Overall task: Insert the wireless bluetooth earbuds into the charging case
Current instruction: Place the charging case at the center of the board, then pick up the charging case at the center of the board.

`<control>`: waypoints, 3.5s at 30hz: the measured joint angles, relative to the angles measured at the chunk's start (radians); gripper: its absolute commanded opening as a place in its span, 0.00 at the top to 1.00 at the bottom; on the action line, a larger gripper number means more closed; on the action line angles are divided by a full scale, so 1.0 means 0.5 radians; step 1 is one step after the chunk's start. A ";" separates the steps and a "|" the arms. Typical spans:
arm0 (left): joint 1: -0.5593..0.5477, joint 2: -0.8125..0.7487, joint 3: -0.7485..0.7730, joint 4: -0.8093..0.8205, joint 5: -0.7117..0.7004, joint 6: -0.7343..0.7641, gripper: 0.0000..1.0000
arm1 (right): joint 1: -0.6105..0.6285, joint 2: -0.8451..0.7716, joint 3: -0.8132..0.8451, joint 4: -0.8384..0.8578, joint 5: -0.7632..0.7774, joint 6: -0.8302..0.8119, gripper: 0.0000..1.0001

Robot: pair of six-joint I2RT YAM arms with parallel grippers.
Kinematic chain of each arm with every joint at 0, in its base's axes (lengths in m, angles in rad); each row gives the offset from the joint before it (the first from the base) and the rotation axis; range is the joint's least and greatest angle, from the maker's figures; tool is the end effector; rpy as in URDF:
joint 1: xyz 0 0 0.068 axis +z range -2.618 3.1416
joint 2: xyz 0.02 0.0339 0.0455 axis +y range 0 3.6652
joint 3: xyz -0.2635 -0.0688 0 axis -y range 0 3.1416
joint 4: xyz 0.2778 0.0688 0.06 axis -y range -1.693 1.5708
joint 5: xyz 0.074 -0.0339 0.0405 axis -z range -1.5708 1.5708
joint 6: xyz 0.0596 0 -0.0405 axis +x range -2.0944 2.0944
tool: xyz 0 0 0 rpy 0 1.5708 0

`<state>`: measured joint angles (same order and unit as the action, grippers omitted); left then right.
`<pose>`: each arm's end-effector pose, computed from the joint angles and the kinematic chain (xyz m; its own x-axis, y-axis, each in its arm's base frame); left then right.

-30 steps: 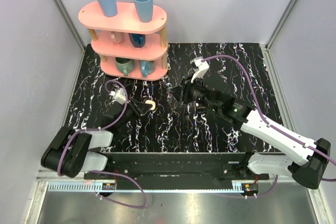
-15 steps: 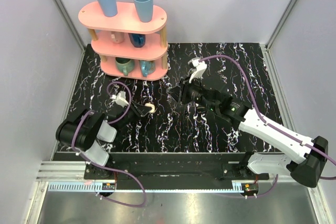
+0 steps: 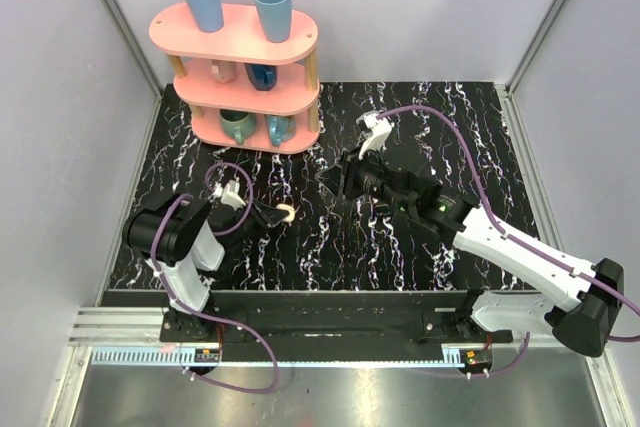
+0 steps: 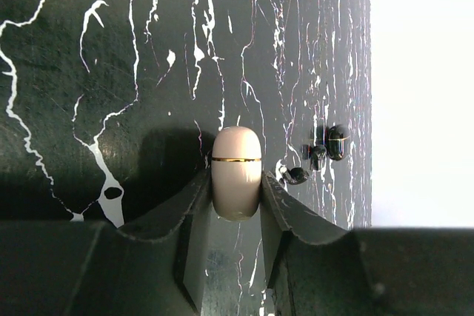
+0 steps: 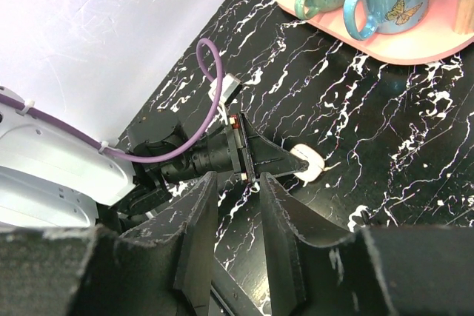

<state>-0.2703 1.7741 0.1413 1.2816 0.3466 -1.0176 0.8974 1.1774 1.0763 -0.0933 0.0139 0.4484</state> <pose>0.2239 -0.0831 0.0458 -0.6494 -0.6505 -0.3939 0.0114 0.5096 -0.8603 0.2080 0.2594 0.3627 -0.4437 0.1389 -0.8853 -0.6445 0.6370 0.4229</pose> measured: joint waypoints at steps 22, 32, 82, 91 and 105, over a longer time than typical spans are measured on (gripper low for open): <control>0.010 -0.603 -0.025 -0.546 -0.134 0.285 0.32 | 0.000 0.000 -0.035 0.042 -0.011 0.027 0.62; 0.010 -1.056 -0.024 -1.010 -0.247 0.446 0.29 | 0.000 -0.011 -0.060 0.042 -0.005 0.042 0.55; 0.017 -2.390 0.600 -2.380 -0.482 0.919 0.01 | -0.767 0.426 -0.133 -1.044 0.565 1.480 0.00; 0.017 -2.405 0.600 -2.482 -0.568 0.912 0.01 | -0.767 0.623 -0.053 -1.231 0.409 1.951 0.00; 0.017 -2.412 0.600 -2.491 -0.589 0.916 0.01 | -0.767 0.916 0.005 -1.366 0.278 2.290 0.00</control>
<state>-0.2619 0.5682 0.4412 0.0360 0.0521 -0.5594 0.5140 1.6356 1.0790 -0.7765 0.1528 1.5936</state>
